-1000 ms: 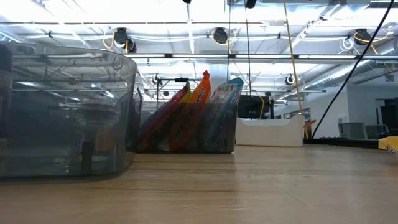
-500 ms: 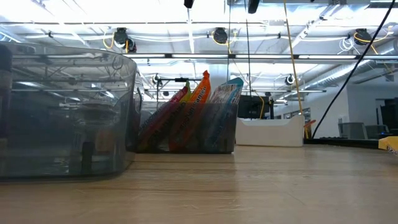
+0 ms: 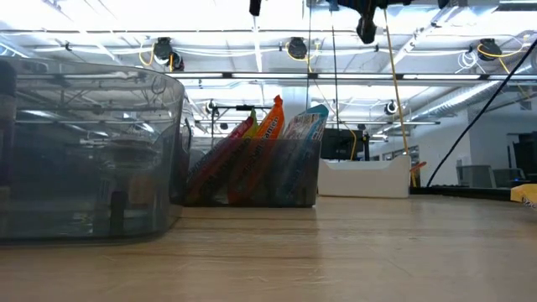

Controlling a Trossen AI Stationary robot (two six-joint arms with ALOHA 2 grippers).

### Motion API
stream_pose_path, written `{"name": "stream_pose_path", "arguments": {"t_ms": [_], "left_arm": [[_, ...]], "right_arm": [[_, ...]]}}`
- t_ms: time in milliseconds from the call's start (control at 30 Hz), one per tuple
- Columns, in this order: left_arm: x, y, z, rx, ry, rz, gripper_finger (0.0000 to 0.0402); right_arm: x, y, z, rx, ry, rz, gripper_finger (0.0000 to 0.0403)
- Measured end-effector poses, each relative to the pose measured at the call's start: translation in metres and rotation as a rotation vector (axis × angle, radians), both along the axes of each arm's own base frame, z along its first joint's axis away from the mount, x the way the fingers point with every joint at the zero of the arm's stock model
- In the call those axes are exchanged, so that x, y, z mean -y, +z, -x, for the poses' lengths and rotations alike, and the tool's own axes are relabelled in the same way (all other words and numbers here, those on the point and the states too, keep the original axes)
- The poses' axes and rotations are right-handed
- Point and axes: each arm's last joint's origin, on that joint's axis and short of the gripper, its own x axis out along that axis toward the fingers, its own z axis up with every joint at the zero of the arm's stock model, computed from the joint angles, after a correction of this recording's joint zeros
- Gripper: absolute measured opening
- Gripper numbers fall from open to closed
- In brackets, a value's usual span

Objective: Pick & Place Food Item
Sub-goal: Put the purple spoon into the white bin

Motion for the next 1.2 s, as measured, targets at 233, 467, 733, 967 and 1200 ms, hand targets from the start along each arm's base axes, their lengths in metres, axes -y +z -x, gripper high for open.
{"name": "stream_pose_path", "arguments": {"t_ms": [233, 467, 733, 967, 1200], "left_arm": [[-0.011, 0.010, 0.003, 0.093, 0.029, 0.030, 0.0229], [-0.022, 0.024, 0.027, 0.077, 0.001, -0.035, 0.0230], [-0.036, 0.048, 0.093, -0.033, -0.020, -0.134, 0.0230], [-0.038, 0.058, 0.140, -0.112, 0.044, -0.214, 0.0230], [-0.035, 0.056, 0.153, -0.174, 0.042, -0.221, 0.0230]], "right_arm": [[0.030, 0.019, 0.013, -0.173, 0.019, 0.028, 0.0000], [0.060, 0.005, -0.006, -0.408, 0.041, 0.015, 0.0000], [0.088, -0.036, -0.037, -0.665, -0.025, -0.043, 0.0000], [0.105, -0.082, -0.049, -0.964, -0.056, -0.089, 0.0000], [0.128, -0.109, -0.047, -1.089, -0.127, -0.133, 0.0000]]}}
